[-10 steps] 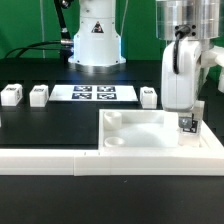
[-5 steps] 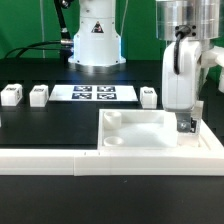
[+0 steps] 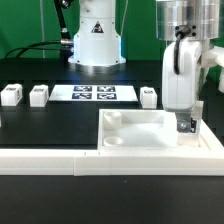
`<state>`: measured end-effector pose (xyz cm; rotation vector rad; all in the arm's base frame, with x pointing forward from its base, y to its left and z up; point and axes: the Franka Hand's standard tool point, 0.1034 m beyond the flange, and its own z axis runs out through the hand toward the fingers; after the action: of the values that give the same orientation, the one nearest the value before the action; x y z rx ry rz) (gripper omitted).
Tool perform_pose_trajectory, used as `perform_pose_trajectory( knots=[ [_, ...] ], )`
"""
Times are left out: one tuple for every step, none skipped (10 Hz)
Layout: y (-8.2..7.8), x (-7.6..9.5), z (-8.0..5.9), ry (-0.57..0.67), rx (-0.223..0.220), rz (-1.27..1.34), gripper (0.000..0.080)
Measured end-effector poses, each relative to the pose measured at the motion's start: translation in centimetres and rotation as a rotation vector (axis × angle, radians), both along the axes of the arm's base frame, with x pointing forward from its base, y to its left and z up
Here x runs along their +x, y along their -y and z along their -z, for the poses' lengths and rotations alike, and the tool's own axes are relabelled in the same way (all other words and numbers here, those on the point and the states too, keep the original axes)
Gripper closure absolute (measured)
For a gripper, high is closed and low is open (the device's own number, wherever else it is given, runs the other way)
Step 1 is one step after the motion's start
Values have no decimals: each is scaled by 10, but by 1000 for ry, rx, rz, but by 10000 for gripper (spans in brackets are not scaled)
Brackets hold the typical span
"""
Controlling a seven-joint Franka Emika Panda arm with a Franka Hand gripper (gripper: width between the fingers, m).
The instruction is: Assemble square table
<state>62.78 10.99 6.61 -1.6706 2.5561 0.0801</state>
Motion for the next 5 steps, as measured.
perform_pose_trajectory(
  knots=[
    [0, 0, 0, 0, 0, 0, 151],
    [0, 0, 0, 0, 0, 0, 151],
    [0, 0, 0, 0, 0, 0, 151],
    [0, 0, 0, 2, -1, -17, 151],
    [-1, 1, -2, 7, -1, -48, 151]
  ],
)
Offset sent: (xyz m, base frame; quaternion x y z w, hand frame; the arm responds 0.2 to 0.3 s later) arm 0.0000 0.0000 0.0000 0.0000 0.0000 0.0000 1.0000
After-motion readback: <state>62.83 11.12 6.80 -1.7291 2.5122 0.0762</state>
